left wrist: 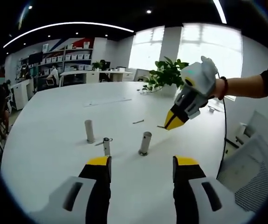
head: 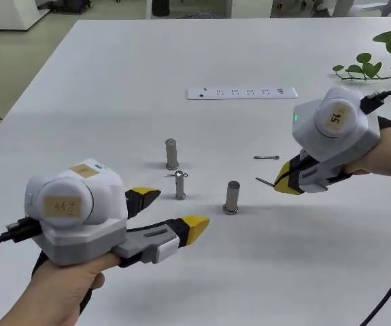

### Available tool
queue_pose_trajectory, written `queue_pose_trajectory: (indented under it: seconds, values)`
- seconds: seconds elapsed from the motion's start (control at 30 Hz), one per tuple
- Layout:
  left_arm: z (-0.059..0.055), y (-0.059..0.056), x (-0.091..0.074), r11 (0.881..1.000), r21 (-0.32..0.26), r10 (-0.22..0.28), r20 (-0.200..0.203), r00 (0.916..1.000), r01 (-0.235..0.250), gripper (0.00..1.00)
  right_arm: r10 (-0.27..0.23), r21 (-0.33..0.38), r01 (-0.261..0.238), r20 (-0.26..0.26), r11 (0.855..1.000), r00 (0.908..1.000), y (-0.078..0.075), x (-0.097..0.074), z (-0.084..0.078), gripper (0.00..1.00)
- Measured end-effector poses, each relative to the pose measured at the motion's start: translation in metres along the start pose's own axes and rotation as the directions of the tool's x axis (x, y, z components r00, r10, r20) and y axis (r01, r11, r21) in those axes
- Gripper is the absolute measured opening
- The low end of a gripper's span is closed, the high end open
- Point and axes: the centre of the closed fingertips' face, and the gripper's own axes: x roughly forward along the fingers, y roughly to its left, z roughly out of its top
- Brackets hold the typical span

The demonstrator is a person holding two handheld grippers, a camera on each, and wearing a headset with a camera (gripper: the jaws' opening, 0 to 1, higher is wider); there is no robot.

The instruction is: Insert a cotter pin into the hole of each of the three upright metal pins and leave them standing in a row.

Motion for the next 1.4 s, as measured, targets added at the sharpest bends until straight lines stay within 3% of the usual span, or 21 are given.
queue_pose_trajectory:
  seconds: [0.27, 0.47, 0.77, 1.23, 1.4]
  values:
    - [-0.004, -0.017, 0.004, 0.999, -0.02, -0.045, -0.022, 0.9988, 0.044, 0.42, 0.029, -0.047, -0.026, 0.06, 0.999, 0.9978, 0.023, -0.004, 0.023, 0.0]
    - [-0.004, -0.029, 0.01, 0.994, -0.063, -0.089, -0.027, 0.9957, 0.087, 0.34, 0.057, -0.123, -0.044, 0.109, 0.991, 0.9924, 0.04, -0.003, 0.042, 0.0]
    - [-0.001, -0.036, 0.015, 0.988, -0.11, -0.115, -0.022, 0.9931, 0.112, 0.25, 0.106, -0.184, -0.075, 0.164, 0.98, 0.9807, 0.055, 0.001, 0.059, 0.0]
    - [0.0, -0.045, 0.018, 0.971, -0.183, -0.157, -0.016, 0.9875, 0.151, 0.11, 0.119, -0.297, -0.065, 0.166, 0.953, 0.9789, 0.066, 0.004, 0.067, 0.0]
    - [0.0, -0.045, 0.018, 0.966, -0.204, -0.166, -0.011, 0.9861, 0.16, 0.07, 0.124, -0.301, -0.068, 0.169, 0.951, 0.9777, 0.068, 0.004, 0.069, 0.0]
